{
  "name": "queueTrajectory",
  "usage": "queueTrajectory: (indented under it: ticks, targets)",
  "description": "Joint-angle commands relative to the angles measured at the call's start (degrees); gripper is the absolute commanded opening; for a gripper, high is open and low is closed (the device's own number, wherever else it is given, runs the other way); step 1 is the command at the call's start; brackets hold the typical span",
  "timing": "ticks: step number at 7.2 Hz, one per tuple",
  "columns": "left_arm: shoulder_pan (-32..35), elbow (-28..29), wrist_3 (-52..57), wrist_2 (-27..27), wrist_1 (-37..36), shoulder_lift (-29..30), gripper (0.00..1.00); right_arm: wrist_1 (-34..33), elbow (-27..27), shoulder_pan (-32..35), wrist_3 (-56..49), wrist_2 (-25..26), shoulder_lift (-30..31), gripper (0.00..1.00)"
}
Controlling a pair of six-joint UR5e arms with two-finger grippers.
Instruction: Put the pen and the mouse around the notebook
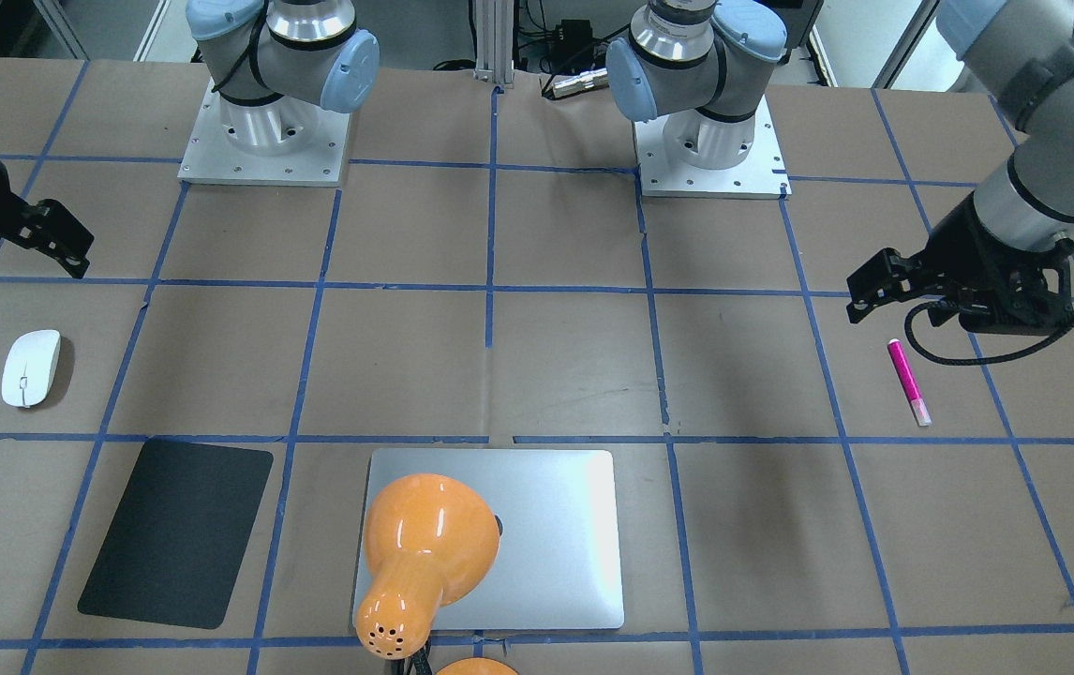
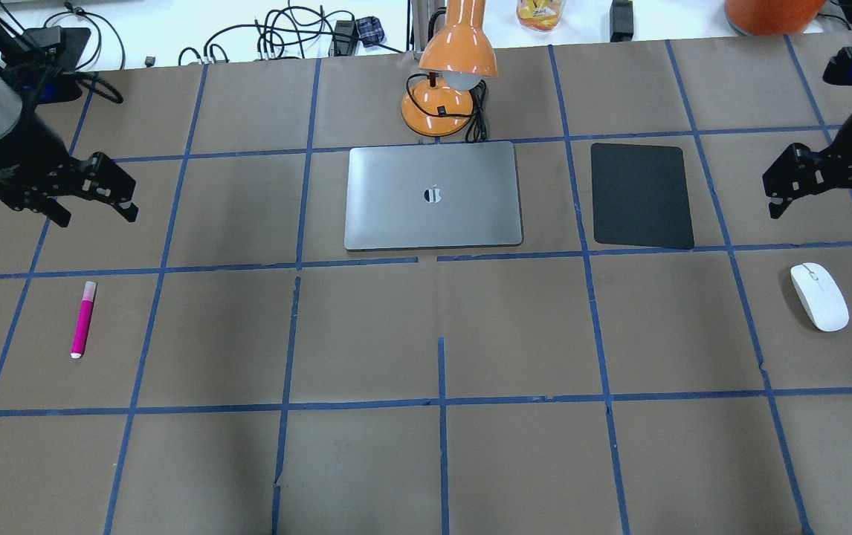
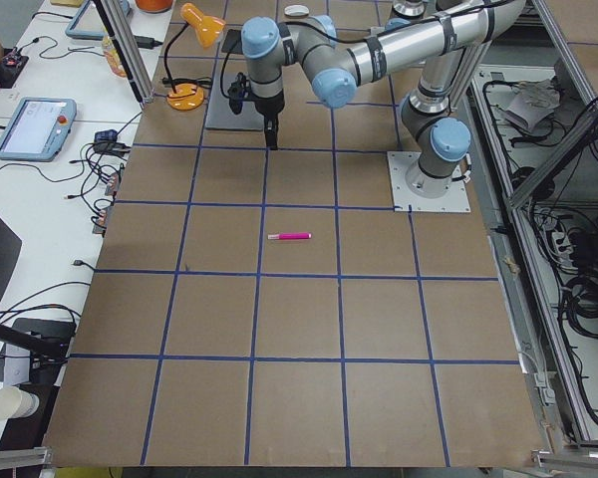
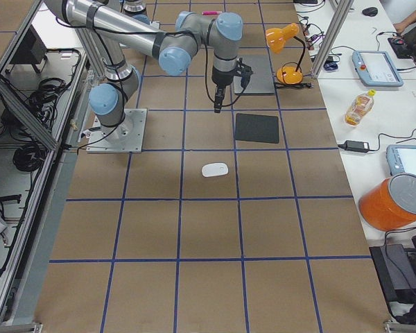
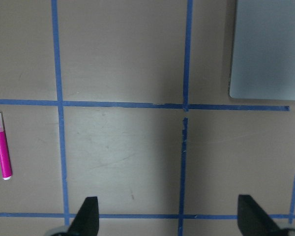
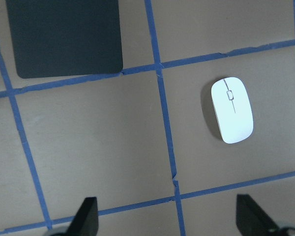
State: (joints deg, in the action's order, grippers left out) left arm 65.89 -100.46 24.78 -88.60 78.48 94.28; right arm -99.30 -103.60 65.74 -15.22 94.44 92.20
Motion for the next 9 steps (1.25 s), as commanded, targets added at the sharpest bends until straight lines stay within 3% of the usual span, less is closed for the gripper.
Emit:
queueTrajectory:
  ticks: [1,3,5,6,7,9]
  targets:
    - [-10.0,-11.3,12.0,0.0,-17.1,2.6,1.0,-1.2,-3.8,-8.8,-11.3,-0.7,0.1,1.0]
    - [-13.3,-18.2,16.7,-0.3,-30.9,8.8,1.0,-7.6,-6.6,-12.1,-15.9,-0.7,-1.9,1.0]
    - [-14.6,-18.5,17.7,-2.6,-32.7,12.2,1.0,-13.4,-9.5,-15.4,-20.8,-0.7,-2.2,1.0]
    - [-14.6,-18.6,17.5,-2.8,-34.1,13.2,0.89,-13.8,-9.9,-16.0,-20.8,-0.7,-2.2,1.0]
    - [-14.6,-18.5,17.2,-2.9,-34.6,14.3,0.73,-14.0,-10.0,-16.0,-20.9,-0.7,-2.2,1.0]
    - [-14.6,-18.5,16.7,-2.9,-36.1,15.2,0.11,-17.0,-9.9,-16.1,-25.2,-0.7,-4.7,1.0]
